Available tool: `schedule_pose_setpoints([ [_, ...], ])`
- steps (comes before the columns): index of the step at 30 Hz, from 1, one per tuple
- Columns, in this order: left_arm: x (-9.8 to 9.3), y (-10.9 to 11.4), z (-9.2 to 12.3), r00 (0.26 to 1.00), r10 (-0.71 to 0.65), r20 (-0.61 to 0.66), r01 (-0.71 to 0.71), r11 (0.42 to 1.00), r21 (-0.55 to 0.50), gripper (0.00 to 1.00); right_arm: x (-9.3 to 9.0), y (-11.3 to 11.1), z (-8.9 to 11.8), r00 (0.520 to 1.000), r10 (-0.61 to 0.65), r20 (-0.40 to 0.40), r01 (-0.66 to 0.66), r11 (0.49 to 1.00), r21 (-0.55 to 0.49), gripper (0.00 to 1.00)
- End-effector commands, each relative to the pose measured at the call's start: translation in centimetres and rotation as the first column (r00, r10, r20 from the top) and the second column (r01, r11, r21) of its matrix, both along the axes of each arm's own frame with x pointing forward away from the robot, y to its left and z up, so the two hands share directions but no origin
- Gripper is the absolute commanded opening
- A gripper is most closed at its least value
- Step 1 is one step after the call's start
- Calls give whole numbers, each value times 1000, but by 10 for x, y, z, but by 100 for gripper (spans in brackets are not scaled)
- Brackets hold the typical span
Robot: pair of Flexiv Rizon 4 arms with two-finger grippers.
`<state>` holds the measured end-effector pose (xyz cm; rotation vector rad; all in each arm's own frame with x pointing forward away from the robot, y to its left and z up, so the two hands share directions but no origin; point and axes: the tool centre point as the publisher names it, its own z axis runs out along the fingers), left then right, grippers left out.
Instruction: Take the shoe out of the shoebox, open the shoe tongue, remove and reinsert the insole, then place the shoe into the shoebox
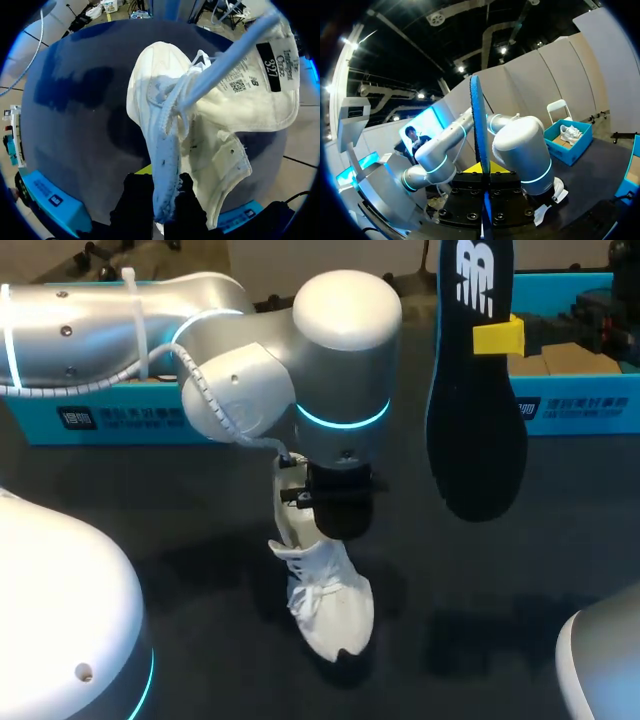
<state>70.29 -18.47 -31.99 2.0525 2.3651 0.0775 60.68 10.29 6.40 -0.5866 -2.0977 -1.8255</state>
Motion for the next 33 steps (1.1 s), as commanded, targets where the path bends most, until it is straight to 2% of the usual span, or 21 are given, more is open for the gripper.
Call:
schedule_pose_setpoints([
  [1,-4,5,-2,998,-61,17,61,998,3,0,4,2,0,1000,4,-2,-4,1000,-3,0],
  [8,-7,8,-6,994,-109,1,109,994,-14,0,4,2,0,1000,4,-2,-4,1000,-3,0],
  [17,-20,-3,-22,981,-192,28,193,981,-18,0,4,2,0,1000,4,-2,-4,1000,-3,0],
  [25,-21,-15,-41,981,-193,-2,193,981,2,0,4,2,0,1000,4,-2,-4,1000,-3,0],
  [33,-13,-24,-61,982,-187,-30,188,982,25,0,4,2,0,1000,4,-2,-4,1000,-3,0],
])
